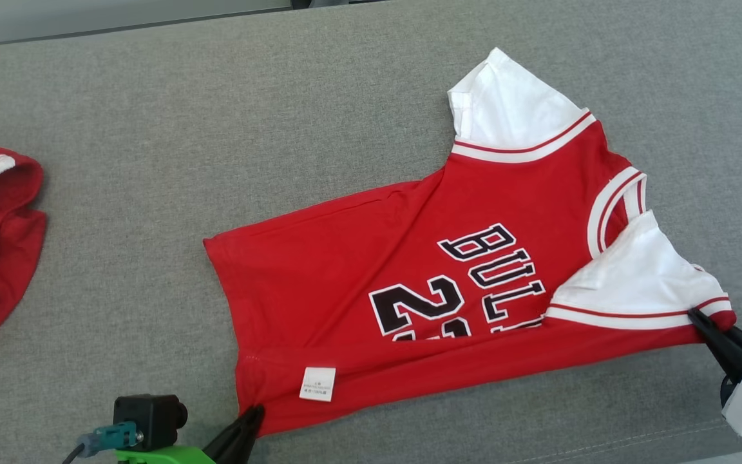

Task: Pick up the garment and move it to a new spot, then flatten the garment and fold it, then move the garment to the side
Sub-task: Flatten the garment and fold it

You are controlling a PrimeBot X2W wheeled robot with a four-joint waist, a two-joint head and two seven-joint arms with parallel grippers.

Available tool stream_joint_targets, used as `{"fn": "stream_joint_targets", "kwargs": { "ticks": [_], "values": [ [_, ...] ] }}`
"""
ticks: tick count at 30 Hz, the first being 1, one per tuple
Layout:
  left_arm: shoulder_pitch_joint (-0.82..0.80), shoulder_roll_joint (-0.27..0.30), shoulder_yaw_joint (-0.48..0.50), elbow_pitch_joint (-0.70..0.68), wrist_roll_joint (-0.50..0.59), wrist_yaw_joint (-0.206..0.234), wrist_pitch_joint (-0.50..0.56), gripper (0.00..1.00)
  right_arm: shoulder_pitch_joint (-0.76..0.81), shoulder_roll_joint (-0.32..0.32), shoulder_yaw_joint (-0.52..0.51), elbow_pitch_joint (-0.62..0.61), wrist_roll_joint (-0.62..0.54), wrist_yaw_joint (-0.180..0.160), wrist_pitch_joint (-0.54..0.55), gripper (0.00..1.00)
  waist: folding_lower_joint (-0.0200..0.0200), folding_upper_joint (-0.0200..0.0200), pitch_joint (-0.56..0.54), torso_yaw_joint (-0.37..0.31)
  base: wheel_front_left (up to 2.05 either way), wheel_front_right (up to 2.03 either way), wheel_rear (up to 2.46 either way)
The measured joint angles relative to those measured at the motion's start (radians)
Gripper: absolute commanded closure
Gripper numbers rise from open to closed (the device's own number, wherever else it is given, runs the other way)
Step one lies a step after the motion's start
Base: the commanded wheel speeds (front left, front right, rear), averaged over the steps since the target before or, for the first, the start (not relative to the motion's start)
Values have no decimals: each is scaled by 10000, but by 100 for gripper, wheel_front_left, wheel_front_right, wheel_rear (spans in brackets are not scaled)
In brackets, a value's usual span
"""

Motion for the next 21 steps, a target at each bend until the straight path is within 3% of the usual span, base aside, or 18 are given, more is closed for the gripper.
{"fn": "stream_joint_targets", "kwargs": {
  "ticks": [8,9,10,11,15,21],
  "values": [
    [39,-251,-351,623,-211,-192,61,100,321,267,117,-188,-109,-4,516,100,1,0,116,22,0,0,0],
    [0,-320,-397,767,-201,-236,15,94,312,288,138,-130,-161,-4,514,91,1,0,134,22,0,0,0],
    [-9,-372,-476,855,-180,-263,-25,60,296,284,150,-71,-251,-4,497,55,1,0,148,23,0,0,0],
    [-9,-460,-506,938,-161,-274,-88,0,279,274,150,0,-360,-4,445,0,1,0,162,24,0,0,0],
    [-11,-543,-439,1066,-125,-276,-324,0,234,196,58,201,-581,-6,416,0,0,0,184,63,0,0,0],
    [-184,31,278,539,209,104,-485,0,-425,-412,-581,-105,-792,-8,263,0,1,0,318,190,0,0,0]
  ]
}}
